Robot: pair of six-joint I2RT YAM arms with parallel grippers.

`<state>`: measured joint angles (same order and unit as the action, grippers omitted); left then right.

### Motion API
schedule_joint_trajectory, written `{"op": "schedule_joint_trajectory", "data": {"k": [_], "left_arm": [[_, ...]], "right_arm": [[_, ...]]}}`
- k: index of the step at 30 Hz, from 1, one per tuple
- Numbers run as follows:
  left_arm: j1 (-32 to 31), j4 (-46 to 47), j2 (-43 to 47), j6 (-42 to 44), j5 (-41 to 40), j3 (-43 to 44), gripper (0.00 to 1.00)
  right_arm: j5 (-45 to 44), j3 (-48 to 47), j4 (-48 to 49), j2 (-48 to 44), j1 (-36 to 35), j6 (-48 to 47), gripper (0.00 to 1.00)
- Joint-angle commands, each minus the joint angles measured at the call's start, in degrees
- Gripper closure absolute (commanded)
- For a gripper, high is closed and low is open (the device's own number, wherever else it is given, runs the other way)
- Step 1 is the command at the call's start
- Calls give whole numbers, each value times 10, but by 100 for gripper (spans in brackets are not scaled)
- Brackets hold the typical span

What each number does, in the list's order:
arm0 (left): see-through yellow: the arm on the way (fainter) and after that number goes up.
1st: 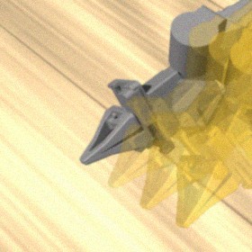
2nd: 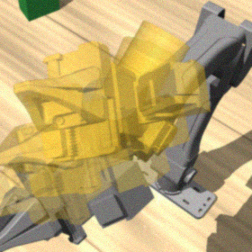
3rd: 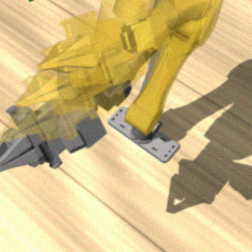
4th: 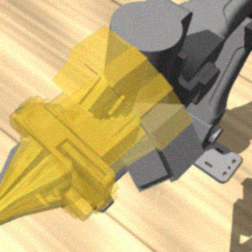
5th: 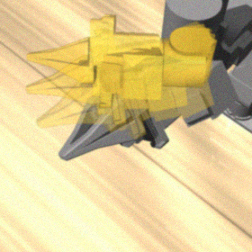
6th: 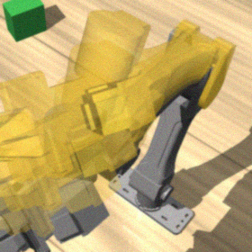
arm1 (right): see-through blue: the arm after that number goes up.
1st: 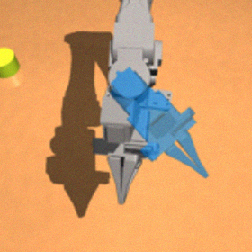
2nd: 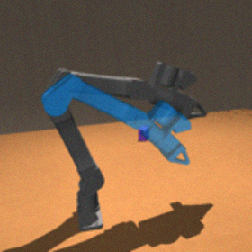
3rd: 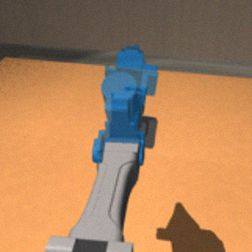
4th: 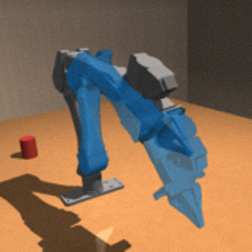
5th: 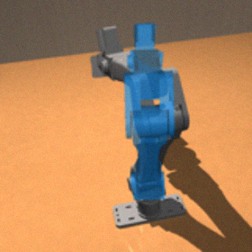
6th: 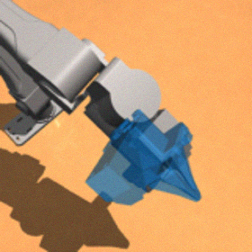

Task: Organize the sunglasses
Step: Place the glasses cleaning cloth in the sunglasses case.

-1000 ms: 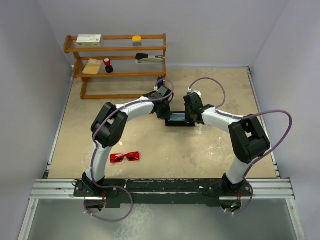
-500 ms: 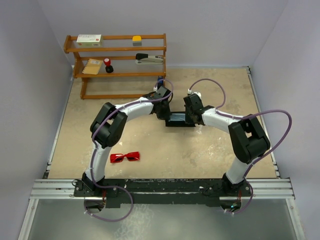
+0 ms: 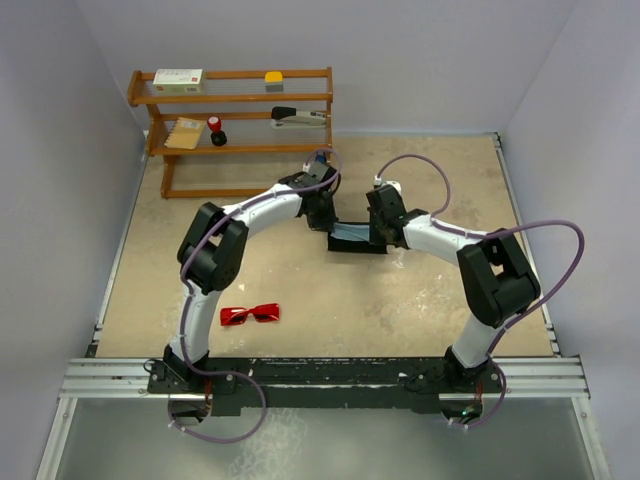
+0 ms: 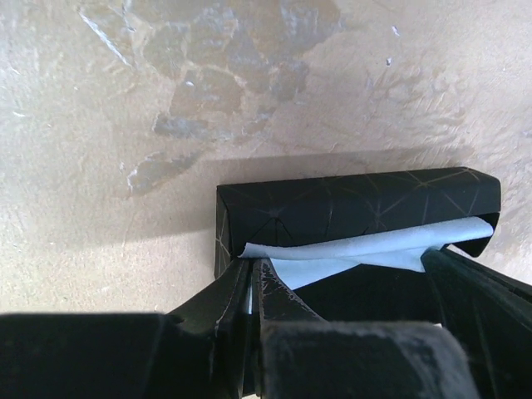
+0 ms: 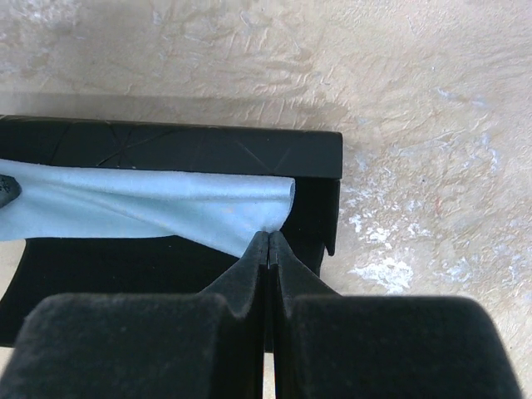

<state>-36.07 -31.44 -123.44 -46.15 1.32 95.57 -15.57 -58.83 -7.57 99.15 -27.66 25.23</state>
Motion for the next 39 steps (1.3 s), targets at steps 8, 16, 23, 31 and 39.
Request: {"op": "schedule_joint_trajectory", "data": {"k": [8,16,23,31,39], "left_arm": [[7,14,8,2,11,-21,100],[4,21,9,-2,12,-25,100],[4,27,11,-4,8,-31,100],[4,28,7,-4,-1,-34,100],[4,32,-1,-7,-13,-25,100]], "right_arm": [[-23,-26,-17,-15,-2,-18,100],[-41,-35,-24,-5,-1,-37,100],[-35,-40,-19,10,0,-32,100],[-29,-28,-8,23,-2,-24,100],[-33,-28,2,35,-1,-21,100]]}}
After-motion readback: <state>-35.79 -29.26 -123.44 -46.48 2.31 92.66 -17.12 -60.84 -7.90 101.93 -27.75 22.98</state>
